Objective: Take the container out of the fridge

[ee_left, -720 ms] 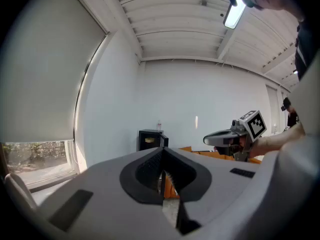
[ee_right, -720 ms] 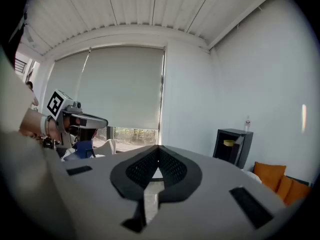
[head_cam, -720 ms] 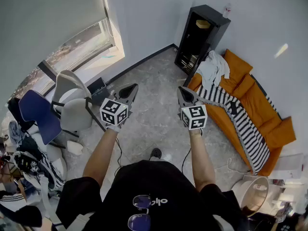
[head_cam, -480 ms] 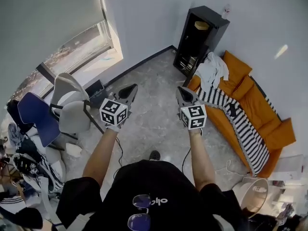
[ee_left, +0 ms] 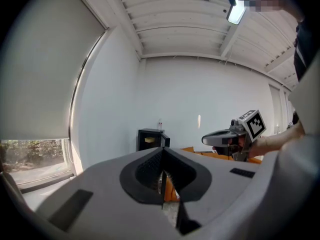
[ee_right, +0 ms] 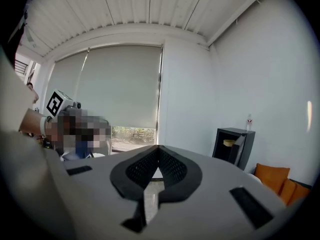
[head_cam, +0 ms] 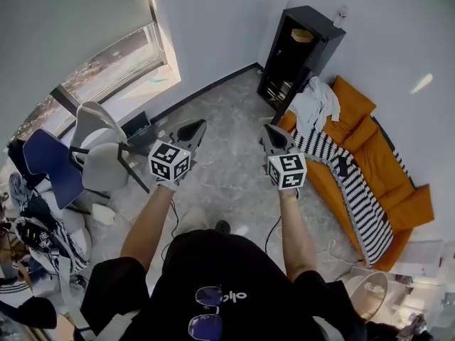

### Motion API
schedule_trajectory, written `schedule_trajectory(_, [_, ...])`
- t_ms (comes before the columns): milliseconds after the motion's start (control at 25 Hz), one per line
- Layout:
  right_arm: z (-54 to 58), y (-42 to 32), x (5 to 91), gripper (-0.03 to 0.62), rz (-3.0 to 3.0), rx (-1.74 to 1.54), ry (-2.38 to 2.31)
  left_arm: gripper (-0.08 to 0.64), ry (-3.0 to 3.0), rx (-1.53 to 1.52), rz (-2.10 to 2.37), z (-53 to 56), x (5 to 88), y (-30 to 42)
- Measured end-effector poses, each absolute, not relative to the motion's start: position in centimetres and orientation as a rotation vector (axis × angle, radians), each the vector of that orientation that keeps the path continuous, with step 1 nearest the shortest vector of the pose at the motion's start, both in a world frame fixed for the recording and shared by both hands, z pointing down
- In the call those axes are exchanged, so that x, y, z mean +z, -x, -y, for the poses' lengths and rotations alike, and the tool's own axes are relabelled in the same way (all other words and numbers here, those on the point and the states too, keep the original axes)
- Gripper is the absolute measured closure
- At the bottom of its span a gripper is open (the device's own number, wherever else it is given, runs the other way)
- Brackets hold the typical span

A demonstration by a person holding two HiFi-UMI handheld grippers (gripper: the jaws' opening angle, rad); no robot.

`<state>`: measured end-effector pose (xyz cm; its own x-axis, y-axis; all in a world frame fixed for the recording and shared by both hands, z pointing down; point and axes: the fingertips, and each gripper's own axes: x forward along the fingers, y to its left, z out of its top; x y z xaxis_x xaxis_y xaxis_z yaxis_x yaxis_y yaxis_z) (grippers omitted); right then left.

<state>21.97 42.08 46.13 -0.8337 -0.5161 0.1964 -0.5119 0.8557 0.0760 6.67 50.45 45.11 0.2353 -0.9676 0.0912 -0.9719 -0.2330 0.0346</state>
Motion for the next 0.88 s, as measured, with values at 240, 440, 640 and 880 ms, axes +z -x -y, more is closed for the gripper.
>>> schedule_trajectory(240, [-38.8,-20.2,46.9,0.584,2.819,-0.012,-0.776,0.552,-2.389,0.082,1.875,-47.1,46.1,-5.3])
schedule_trajectory(440, [-34.0,-17.7,47.9,0.584,2.807,-0.005,-0.804,0.552,-2.422,0.081,1.828,-41.6,46.9,-3.2])
schedule_trajectory(640, [-27.9,-14.5,48.7,0.584,2.790,0.022,-0.824,0.552,-2.441,0.073,1.787,-34.8,47.2,-0.1])
schedule_trajectory(880, [-19.4,-9.0,48.8,0.584,2.763,0.074,-0.893,0.552,-2.482,0.119,1.685,-25.9,47.4,4.9])
